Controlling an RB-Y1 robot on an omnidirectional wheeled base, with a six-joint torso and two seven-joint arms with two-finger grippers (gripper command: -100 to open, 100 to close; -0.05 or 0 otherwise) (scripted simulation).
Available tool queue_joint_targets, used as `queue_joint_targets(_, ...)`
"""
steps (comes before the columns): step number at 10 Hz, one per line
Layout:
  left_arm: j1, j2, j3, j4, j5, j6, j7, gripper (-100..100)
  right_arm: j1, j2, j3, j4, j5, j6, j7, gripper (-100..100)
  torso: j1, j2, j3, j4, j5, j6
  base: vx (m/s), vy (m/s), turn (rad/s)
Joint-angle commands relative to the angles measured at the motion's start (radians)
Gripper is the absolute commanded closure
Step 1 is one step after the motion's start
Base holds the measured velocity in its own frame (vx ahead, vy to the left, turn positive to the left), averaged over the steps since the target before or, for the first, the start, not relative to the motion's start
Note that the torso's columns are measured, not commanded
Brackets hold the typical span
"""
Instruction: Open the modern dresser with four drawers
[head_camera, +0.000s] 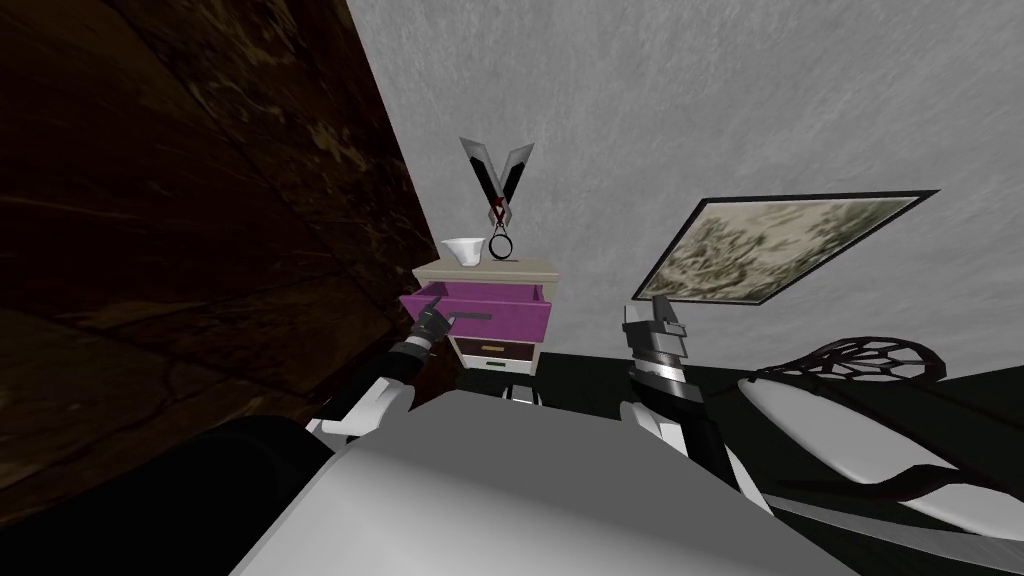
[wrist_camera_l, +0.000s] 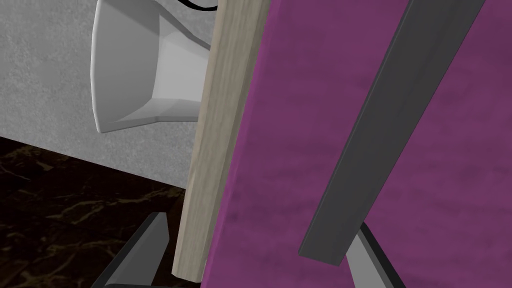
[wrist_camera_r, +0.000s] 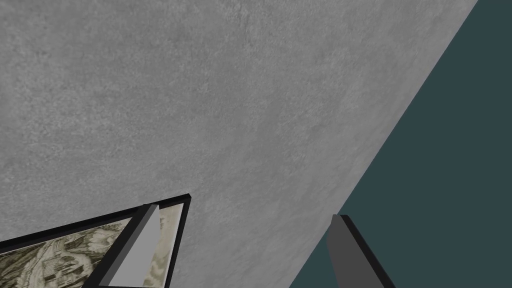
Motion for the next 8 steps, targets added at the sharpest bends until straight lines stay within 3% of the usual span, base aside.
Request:
queue_joint_targets(1,-0.05,0.024,0.057,-0.029,0.027,0.081,0.029,-100,0.0,0.0,0.0,0.0,0.0,0.0,0.0,0,-0.002,0.002,0.0,0.003,-0.002,0.0,-0.015,-0.037,0.029)
queue_joint_targets(2,-0.032,0.019,0.036,-0.01,0.021,0.061,0.019,-100,0.0,0.0,0.0,0.0,0.0,0.0,0.0,0,-0.002,0.003,0.001,0.004,-0.004,-0.001,0.0,-0.016,0.009)
queue_joint_targets(3,-0.033,0.02,0.039,-0.008,0.022,0.067,0.021,0,0.0,0.0,0.0,0.0,0.0,0.0,0.0,0,-0.001,0.003,0.001,0.003,-0.002,0.0,0.0,0.0,0.0)
queue_joint_targets(8,-0.03,0.02,0.038,-0.003,0.022,0.071,0.02,0,0.0,0.0,0.0,0.0,0.0,0.0,0.0,0,0.0,-0.002,-0.001,-0.001,0.0,0.0,0.0,0.0,0.0)
